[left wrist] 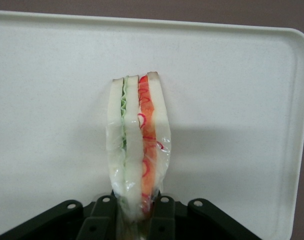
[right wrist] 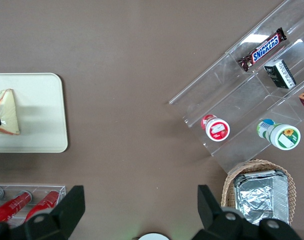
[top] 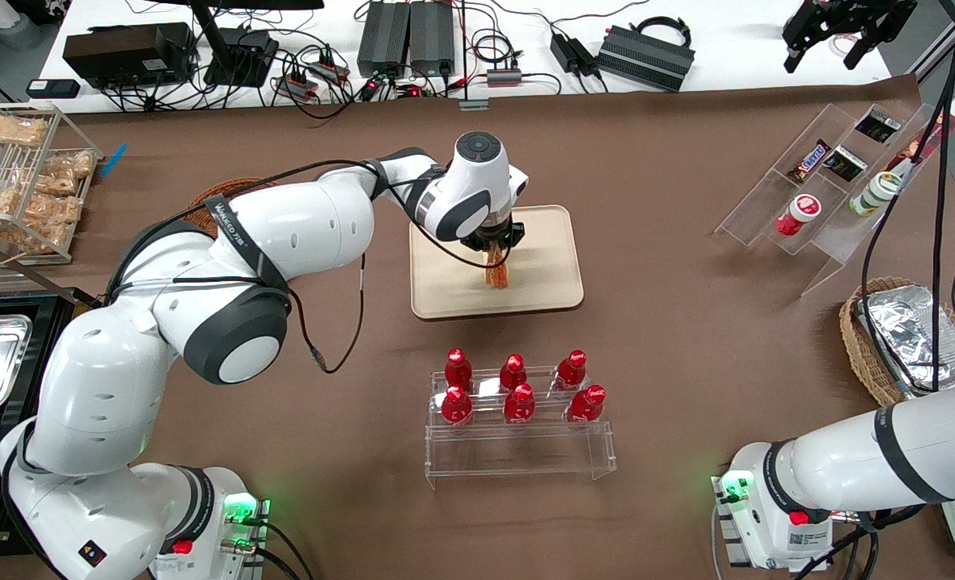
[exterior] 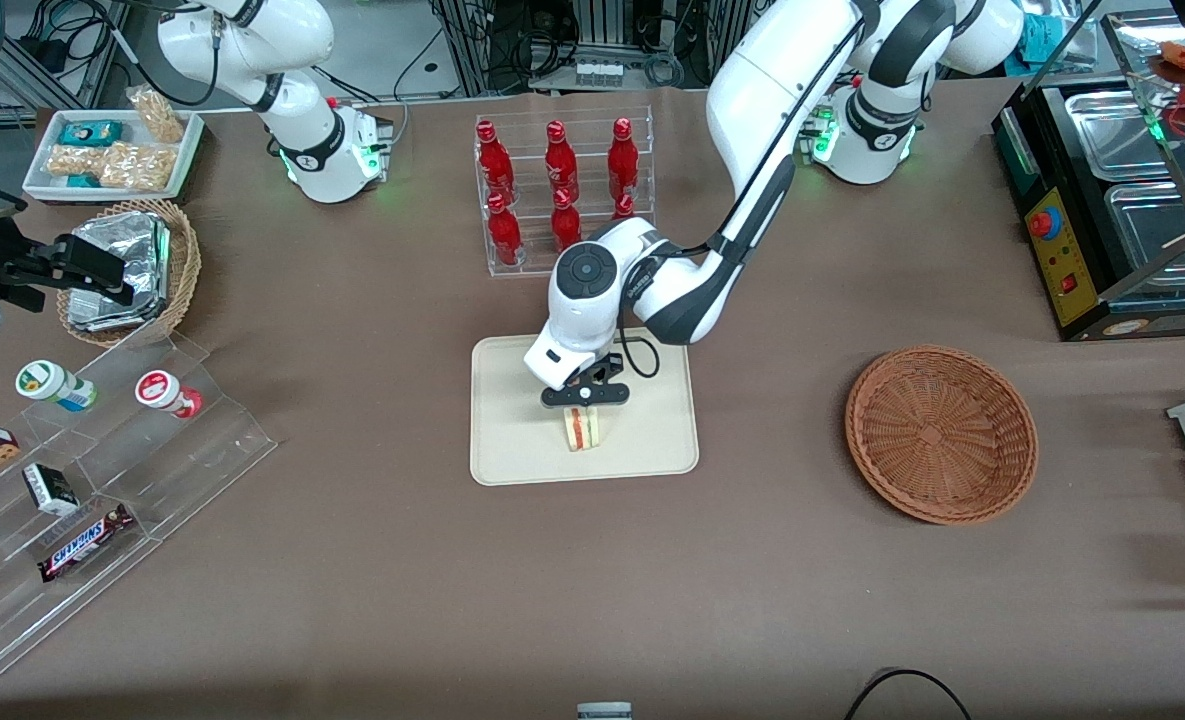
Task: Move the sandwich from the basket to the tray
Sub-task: 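Lower the sandwich onto the tray and open the left gripper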
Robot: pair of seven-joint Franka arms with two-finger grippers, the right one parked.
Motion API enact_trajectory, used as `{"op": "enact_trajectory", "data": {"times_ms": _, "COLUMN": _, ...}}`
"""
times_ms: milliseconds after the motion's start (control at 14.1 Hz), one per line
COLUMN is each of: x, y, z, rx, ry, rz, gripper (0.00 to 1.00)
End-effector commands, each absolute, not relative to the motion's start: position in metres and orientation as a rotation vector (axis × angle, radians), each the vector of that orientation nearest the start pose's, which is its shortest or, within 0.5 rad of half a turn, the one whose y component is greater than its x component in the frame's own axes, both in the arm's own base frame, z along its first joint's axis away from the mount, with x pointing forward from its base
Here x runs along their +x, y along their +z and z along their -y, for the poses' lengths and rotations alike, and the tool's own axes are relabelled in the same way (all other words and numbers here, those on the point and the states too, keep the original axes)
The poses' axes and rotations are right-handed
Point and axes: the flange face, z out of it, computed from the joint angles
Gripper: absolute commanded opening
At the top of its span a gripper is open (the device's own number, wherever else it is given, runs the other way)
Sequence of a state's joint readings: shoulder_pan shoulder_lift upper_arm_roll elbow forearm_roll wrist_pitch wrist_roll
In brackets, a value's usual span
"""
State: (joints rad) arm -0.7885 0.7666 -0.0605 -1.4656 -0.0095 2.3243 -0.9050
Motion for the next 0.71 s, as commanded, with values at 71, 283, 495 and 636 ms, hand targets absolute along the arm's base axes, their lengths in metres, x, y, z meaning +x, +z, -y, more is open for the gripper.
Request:
{"op": "enact_trajectory", "data": {"times_ms": 71, "x": 0.497, "y": 0.279, "z": 0.542, "rx": -3.279, "ry": -0.085, "rz": 0.170, "gripper": 1.00}}
{"op": "enact_trajectory", "data": {"times_ms": 283, "x": 0.501, "y": 0.321, "z": 0.526, "rx": -3.248, "ry": -0.087, "rz": 0.176, "gripper": 1.00}}
{"op": "enact_trajectory", "data": {"times_ms": 495, "x": 0.518, "y": 0.349, "z": 0.489, "rx": -3.163, "ry": -0.028, "rz": 0.287, "gripper": 1.00}}
{"op": "enact_trajectory", "data": {"times_ms": 636, "x": 0.533, "y": 0.356, "z": 0.447, "rx": -3.091, "ry": 0.049, "rz": 0.340, "gripper": 1.00}}
